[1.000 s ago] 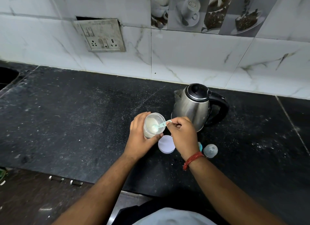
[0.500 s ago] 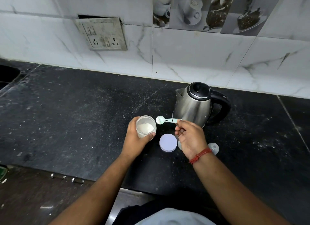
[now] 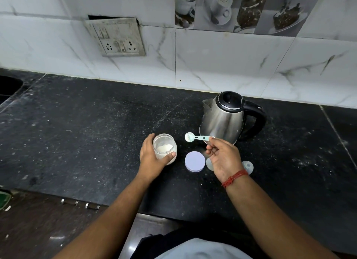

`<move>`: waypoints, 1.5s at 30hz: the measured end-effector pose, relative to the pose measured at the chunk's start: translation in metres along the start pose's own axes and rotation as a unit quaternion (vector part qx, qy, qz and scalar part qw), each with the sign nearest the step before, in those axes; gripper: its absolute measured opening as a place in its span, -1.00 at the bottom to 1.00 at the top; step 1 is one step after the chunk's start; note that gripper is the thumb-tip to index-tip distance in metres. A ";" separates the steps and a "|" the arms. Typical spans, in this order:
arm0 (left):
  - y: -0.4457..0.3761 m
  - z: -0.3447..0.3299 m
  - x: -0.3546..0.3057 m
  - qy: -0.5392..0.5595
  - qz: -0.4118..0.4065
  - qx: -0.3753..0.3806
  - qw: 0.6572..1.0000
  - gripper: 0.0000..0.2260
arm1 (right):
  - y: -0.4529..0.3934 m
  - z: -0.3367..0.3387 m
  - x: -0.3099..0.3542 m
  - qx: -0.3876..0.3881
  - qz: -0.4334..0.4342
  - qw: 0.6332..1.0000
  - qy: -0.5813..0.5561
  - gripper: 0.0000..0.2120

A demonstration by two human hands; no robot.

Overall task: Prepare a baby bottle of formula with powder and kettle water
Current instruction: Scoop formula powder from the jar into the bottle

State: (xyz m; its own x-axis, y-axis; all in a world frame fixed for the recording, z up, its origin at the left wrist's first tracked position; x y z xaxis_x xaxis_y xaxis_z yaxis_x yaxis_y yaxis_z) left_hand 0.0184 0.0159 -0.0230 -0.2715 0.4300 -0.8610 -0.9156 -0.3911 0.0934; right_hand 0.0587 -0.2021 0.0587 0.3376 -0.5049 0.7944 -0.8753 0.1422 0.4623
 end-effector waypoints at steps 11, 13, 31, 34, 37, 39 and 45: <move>0.018 -0.018 -0.071 -0.159 -0.259 -0.006 0.953 -0.03 | -0.007 0.032 0.027 -0.050 0.025 0.997 -0.047 -0.83; 0.022 -0.032 -0.078 -0.148 -0.268 0.025 0.952 -0.02 | -0.007 0.043 0.036 -0.065 0.032 0.996 -0.051 -0.85; 0.017 -0.081 -0.081 -0.193 -0.265 0.082 0.941 -0.07 | -0.010 0.107 0.059 -0.109 0.045 0.992 -0.035 -0.89; 0.019 -0.088 -0.084 -0.177 -0.268 0.101 0.942 -0.06 | -0.015 0.099 0.055 -0.103 0.039 0.993 -0.033 -0.89; 0.019 -0.098 -0.083 -0.131 -0.221 0.171 0.951 -0.01 | -0.019 0.095 0.050 -0.099 0.038 0.994 -0.033 -0.90; 0.019 -0.106 -0.079 -0.113 -0.177 0.215 0.954 0.02 | -0.021 0.095 0.047 -0.101 0.034 0.994 -0.031 -0.91; 0.011 -0.116 -0.070 -0.132 -0.180 0.204 0.953 -0.13 | -0.022 0.097 0.044 -0.111 0.035 0.993 -0.030 -0.89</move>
State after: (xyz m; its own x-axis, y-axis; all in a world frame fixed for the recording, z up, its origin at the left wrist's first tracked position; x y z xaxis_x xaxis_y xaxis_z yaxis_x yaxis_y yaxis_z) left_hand 0.0615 -0.1131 -0.0198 0.0660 0.6875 -0.7232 -0.9880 0.1466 0.0492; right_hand 0.0595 -0.3099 0.0458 0.2509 -0.5361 0.8060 -0.7959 0.3596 0.4870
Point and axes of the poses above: each hand's wrist, its own y-axis away from the middle knuckle, its own z-axis out of the back of the hand, x = y × z, the point moved 2 cm from there along -y, towards the middle knuckle, and after that the axes turned 3 degrees about z, right-handed, at the moved point
